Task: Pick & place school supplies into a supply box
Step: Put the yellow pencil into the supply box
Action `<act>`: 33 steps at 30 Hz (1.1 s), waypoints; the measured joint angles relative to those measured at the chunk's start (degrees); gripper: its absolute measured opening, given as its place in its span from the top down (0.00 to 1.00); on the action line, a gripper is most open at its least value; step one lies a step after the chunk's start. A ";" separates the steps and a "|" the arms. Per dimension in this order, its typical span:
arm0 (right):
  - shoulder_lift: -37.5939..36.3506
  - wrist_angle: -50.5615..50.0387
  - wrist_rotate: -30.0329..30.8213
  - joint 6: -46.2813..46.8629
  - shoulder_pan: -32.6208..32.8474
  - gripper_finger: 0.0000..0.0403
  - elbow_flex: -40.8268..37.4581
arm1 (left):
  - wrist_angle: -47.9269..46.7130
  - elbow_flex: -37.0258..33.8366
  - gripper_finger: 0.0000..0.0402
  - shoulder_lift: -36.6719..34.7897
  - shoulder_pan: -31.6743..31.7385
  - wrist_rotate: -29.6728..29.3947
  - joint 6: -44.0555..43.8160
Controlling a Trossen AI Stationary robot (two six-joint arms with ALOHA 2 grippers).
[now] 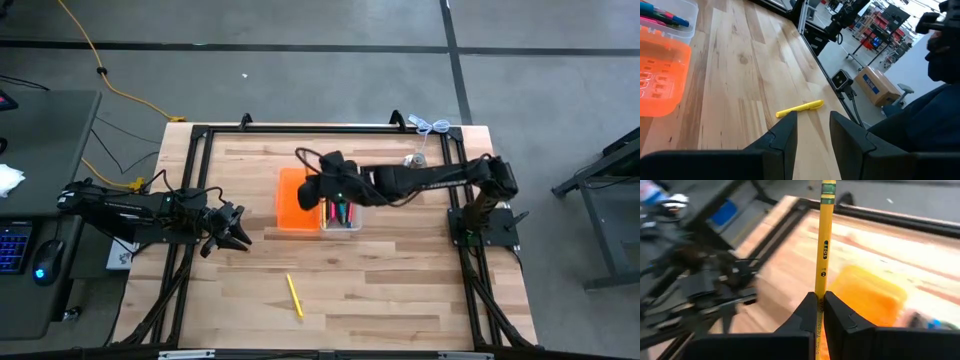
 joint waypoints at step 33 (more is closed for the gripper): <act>0.04 -29.08 -20.41 20.32 -13.85 1.00 0.00 | 0.02 -0.02 0.64 0.00 0.00 -4.13 -1.43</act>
